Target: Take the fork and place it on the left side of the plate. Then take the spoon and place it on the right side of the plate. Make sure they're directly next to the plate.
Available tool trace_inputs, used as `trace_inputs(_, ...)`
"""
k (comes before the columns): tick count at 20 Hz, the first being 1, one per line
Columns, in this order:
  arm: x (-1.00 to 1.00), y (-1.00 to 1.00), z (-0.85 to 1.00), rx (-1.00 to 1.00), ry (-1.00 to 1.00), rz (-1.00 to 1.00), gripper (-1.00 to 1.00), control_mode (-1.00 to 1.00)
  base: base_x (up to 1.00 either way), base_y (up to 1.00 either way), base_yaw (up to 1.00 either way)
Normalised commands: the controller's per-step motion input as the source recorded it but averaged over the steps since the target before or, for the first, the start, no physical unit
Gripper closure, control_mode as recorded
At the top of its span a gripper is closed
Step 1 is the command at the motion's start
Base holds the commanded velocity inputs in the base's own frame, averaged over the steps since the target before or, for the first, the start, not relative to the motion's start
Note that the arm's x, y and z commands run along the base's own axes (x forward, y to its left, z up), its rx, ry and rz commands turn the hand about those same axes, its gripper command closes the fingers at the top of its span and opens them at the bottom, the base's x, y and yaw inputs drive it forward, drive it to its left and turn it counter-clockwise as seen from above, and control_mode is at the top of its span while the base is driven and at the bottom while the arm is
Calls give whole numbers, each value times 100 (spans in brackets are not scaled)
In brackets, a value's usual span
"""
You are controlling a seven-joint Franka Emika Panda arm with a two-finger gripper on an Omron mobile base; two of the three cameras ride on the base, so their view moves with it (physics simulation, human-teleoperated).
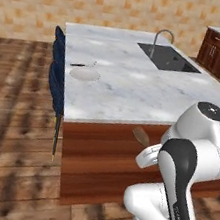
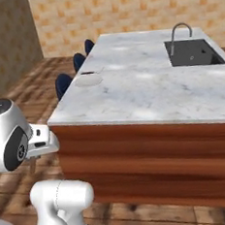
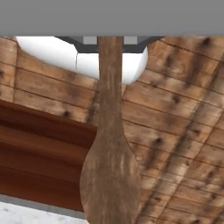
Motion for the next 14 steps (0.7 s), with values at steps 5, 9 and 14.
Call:
trace_inputs(5, 0, 0, 0, 0, 0, 0, 100, 100, 4, 100, -11)
trace_inputs(9, 0, 0, 0, 0, 0, 0, 100, 100, 27, 100, -27)
trace_inputs(14, 0, 0, 0, 0, 0, 0, 100, 100, 32, 96, -36)
